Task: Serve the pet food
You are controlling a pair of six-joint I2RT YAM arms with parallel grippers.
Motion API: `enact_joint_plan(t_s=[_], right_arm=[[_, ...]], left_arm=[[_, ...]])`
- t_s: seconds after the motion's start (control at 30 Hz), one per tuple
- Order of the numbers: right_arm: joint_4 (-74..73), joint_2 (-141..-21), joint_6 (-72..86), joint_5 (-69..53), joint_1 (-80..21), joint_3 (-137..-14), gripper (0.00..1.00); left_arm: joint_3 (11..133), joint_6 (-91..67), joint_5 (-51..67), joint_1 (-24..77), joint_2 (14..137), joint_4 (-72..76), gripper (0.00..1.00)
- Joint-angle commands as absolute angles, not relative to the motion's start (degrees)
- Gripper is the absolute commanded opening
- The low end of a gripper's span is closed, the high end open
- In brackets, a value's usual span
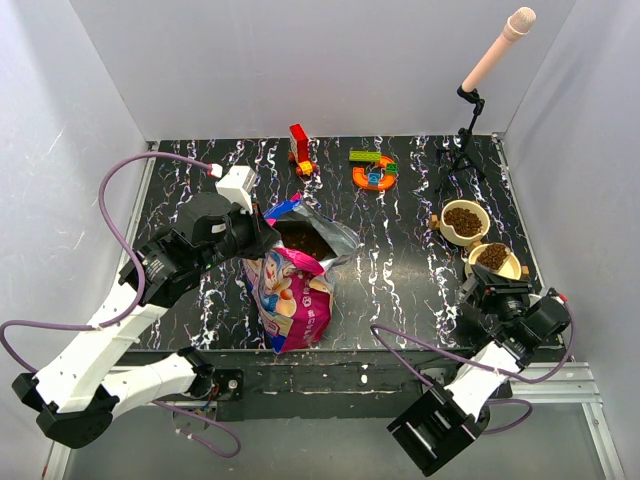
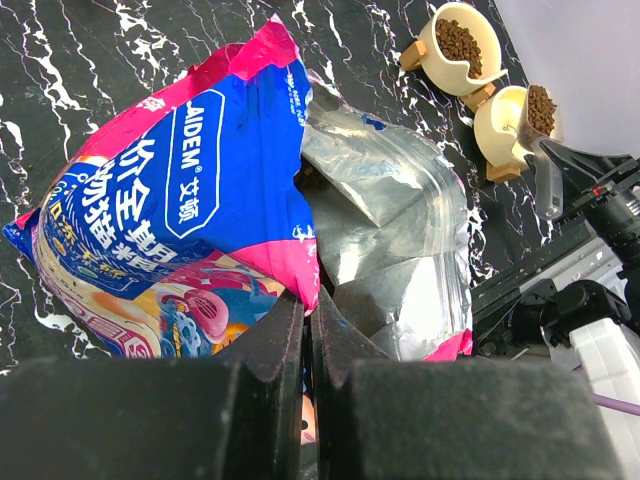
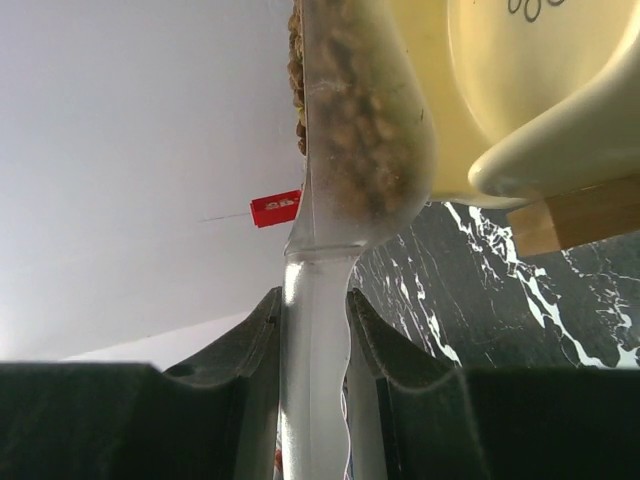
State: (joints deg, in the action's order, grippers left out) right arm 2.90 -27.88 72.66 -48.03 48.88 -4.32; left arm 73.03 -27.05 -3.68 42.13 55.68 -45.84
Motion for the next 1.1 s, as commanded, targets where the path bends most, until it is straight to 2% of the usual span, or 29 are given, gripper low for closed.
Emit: enact_joint_plan(t_s=[0.0, 0.3, 0.63, 1.07], right_arm=[[-1.9, -29.3, 69.5, -47.9, 49.0, -7.5, 0.01], [-11.7, -32.7, 65.7, -46.4, 49.0, -12.6, 0.01], [-31.7, -41.4, 57.5, -43.1, 49.0, -23.2, 0.01], [-47.0, -52.6, 56.1, -36.7, 49.0, -36.5, 0.01]], left_arm=[[76.8, -26.5, 0.0, 42.5, 51.9, -38.6, 0.00], [76.6, -26.5, 0.0, 42.5, 51.7, -38.5, 0.00], [75.9, -26.8, 0.0, 42.6, 51.6, -37.4, 0.00], [76.5, -26.1, -0.5, 42.5, 52.0, -37.2, 0.00]])
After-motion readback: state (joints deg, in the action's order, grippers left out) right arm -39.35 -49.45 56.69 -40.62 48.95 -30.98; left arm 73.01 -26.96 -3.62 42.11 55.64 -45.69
